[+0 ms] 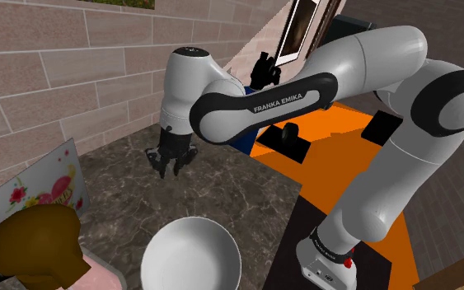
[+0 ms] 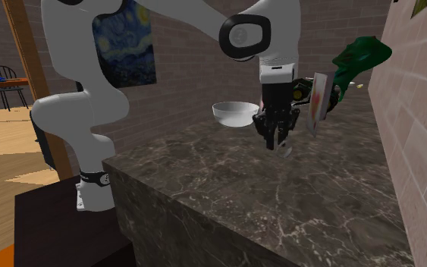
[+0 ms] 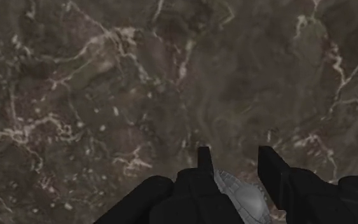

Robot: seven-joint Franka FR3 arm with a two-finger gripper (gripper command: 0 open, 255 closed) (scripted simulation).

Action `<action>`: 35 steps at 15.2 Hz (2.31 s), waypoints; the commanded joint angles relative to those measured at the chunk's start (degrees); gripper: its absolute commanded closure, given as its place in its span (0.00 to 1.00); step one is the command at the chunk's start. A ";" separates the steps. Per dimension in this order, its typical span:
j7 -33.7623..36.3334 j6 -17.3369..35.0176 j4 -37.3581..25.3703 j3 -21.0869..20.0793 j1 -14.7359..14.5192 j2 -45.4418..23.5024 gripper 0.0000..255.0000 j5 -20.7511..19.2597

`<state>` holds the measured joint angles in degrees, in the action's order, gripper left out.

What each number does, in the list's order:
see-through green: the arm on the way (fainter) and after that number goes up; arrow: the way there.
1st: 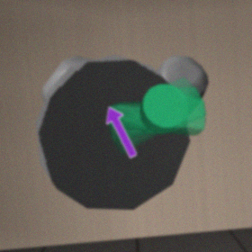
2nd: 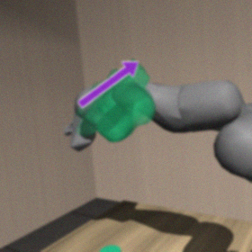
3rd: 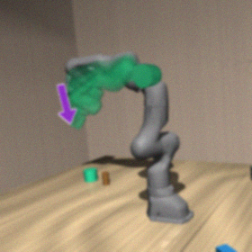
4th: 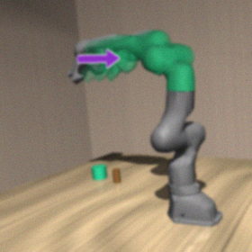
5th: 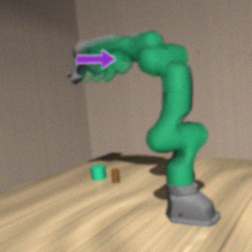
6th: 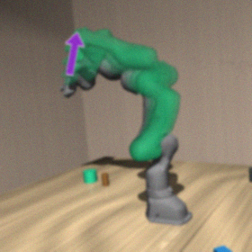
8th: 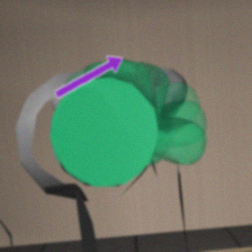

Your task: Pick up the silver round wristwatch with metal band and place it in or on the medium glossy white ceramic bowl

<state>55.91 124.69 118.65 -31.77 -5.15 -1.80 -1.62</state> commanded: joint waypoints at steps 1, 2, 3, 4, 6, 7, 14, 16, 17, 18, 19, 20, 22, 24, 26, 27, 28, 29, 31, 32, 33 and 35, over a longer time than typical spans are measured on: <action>0.33 3.12 1.95 0.48 0.62 2.50 0.00 2.03; 0.59 6.25 3.97 1.01 1.14 5.02 0.00 4.15; 0.80 9.38 6.06 1.62 1.52 7.56 0.00 6.35; 0.91 10.93 7.13 2.00 1.61 8.81 0.00 7.45; 1.46 12.39 7.49 1.86 1.56 7.59 0.00 6.68; 1.75 13.12 7.66 1.74 1.59 6.97 0.00 6.27; 3.26 16.38 8.24 1.30 1.67 3.96 0.00 4.11; 3.26 16.38 8.24 1.30 1.67 3.96 0.00 4.11; 3.26 16.38 8.24 1.30 1.67 3.96 0.00 4.11; 3.26 16.38 8.24 1.30 1.67 3.96 0.00 4.11; 3.25 16.36 8.25 1.30 1.67 3.97 0.00 4.12; 3.25 16.36 8.25 1.30 1.67 3.97 1.00 4.12; 3.25 16.36 8.25 1.30 1.67 3.97 1.00 4.12; 3.25 16.36 8.25 1.30 1.67 3.97 1.00 4.12; 3.25 16.36 8.25 1.30 1.67 3.97 1.00 4.12; 3.25 16.36 8.25 1.30 1.67 3.97 1.00 4.12; 3.25 16.36 8.25 1.30 1.67 3.97 1.00 4.12; 3.26 16.38 8.24 1.30 1.67 3.96 1.00 4.11; 2.87 14.83 7.42 1.39 1.67 4.78 1.00 4.69; 2.69 14.06 6.99 1.45 1.67 5.17 1.00 4.95; 2.53 13.29 6.55 1.50 1.68 5.54 1.00 5.20; 2.23 11.74 5.63 1.62 1.68 6.25 1.00 5.64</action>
<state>58.16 137.23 124.85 -30.16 -3.45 4.21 3.90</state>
